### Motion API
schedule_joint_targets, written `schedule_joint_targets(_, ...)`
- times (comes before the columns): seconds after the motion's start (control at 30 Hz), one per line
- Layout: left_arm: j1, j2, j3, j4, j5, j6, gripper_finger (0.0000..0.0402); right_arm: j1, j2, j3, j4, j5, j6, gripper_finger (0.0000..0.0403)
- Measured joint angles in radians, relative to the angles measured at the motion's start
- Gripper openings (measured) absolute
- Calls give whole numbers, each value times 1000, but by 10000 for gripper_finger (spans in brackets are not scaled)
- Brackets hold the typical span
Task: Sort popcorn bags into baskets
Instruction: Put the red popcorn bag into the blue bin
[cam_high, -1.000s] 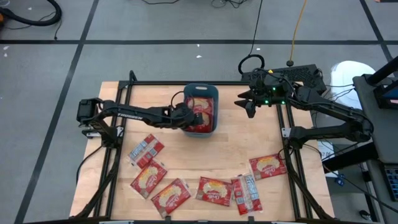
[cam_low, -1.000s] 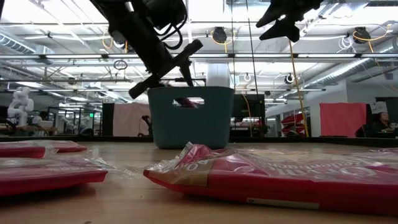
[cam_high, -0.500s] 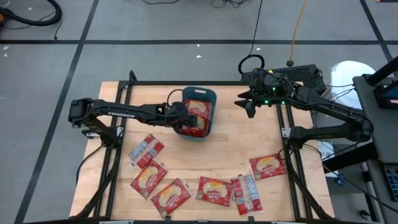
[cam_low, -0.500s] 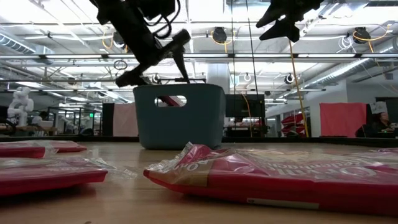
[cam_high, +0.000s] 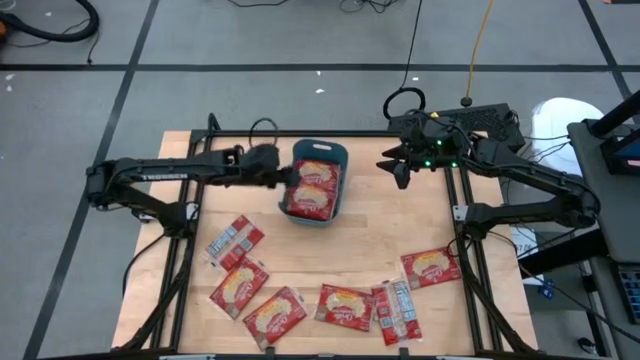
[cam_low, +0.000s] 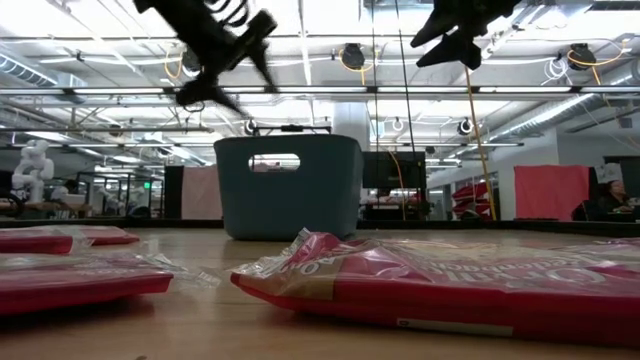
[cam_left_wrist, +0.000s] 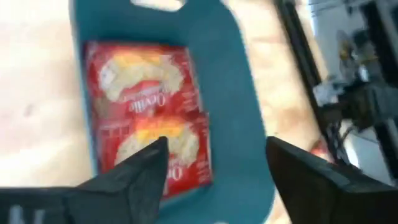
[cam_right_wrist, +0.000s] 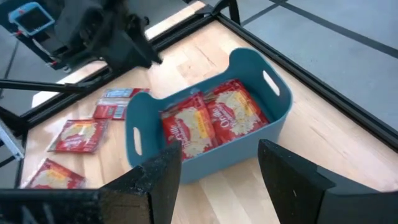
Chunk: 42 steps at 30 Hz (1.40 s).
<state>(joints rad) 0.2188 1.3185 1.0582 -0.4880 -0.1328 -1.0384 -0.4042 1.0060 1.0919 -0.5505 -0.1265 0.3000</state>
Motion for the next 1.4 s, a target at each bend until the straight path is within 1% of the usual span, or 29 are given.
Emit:
schedule_joint_targets(0.07, 23, -11, -8, 19, 27, 112, 238, 0, 9, 0, 10, -2, 0, 203)
schedule_joint_targets(0.13, 47, -1, 2, 137, 79, 197, 204, 0, 14, 0, 7, -1, -1, 203)
schedule_joint_targets(0.2, 67, 4, 3, 131, 126, 283, 165, 0, 25, 0, 19, -5, 3, 203)
schedule_joint_targets(0.27, 70, 38, 41, 160, 142, 398, 122, 0, 29, 0, 14, -4, 8, 203)
schedule_joint_targets(0.37, 69, 104, 91, 85, 180, 586, 57, 0, 38, 0, 27, -7, 14, 203)
schedule_joint_targets(0.4, 66, 134, 116, 87, 192, 649, 37, 0, 40, 0, 25, -7, 18, 203)
schedule_joint_targets(0.43, 63, 165, 134, 79, 193, 706, 19, 0, 41, 0, 20, -6, 19, 203)
schedule_joint_targets(0.47, 59, 199, 148, 48, 194, 758, 10, 0, 43, 0, 21, -6, 20, 203)
schedule_joint_targets(0.57, 55, 305, 192, 7, 205, 858, 13, 0, 47, 0, 19, -7, 29, 203)
schedule_joint_targets(0.63, 51, 375, 210, -41, 214, 898, 17, 0, 48, 0, 10, -7, 40, 203)
schedule_joint_targets(0.8, 47, 516, 238, -118, 187, 890, 18, 0, 47, 0, -28, -8, 47, 203)
schedule_joint_targets(1.0, 33, 602, 242, -122, 176, 843, 19, 0, 47, 0, -34, -7, 47, 203)
schedule_joint_targets(1.2, 23, 612, 243, -143, 202, 753, 19, 0, 47, 0, -34, -5, 47, 203)
schedule_joint_targets(1.4, 36, 515, 237, -199, 216, 659, 19, 0, 47, 0, -34, 6, 36, 203)
